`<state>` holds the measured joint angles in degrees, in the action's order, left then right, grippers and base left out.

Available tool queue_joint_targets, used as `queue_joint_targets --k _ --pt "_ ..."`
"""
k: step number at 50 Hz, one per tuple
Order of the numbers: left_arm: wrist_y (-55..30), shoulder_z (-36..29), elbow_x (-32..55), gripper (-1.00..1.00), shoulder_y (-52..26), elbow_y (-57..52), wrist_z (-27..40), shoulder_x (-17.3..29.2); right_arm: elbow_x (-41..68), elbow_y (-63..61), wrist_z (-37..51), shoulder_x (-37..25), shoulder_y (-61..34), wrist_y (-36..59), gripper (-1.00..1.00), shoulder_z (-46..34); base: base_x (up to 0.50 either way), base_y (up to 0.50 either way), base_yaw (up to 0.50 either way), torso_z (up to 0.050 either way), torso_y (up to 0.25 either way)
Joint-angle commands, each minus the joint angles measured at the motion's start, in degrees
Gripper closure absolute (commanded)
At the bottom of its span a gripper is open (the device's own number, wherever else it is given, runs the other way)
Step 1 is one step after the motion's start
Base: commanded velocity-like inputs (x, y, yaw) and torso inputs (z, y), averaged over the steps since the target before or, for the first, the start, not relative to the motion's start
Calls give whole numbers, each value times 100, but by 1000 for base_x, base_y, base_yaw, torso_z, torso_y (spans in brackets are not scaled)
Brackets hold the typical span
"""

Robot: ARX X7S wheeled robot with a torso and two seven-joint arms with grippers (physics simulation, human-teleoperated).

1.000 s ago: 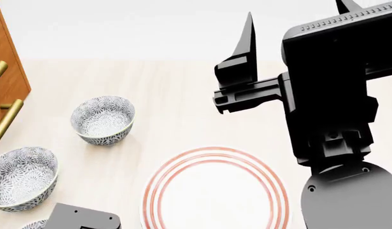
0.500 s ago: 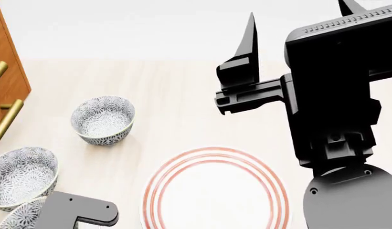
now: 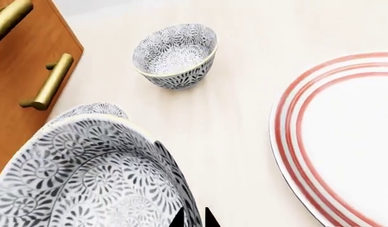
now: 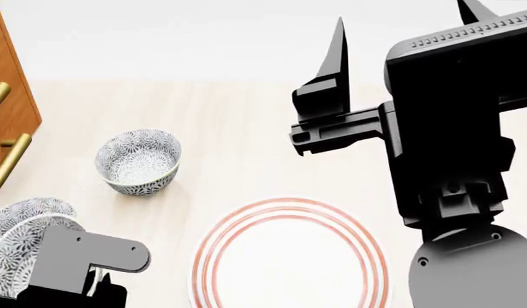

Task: Put the bowl at the front on the plate.

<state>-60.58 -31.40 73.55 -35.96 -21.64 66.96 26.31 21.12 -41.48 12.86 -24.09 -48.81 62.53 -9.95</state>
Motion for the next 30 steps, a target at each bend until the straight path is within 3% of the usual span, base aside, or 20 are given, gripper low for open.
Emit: queue_joint_targets --k 1,30 --pt "151 -18 -278 100 -131 -228 -57 54 20 -31 25 -11 -4 9 -100 4 0 0 0 0 0" --pt "431 -189 -941 100 -621 -778 -362 174 29 12 51 -52 -14 -66 -100 -55 0 0 0 0 0"
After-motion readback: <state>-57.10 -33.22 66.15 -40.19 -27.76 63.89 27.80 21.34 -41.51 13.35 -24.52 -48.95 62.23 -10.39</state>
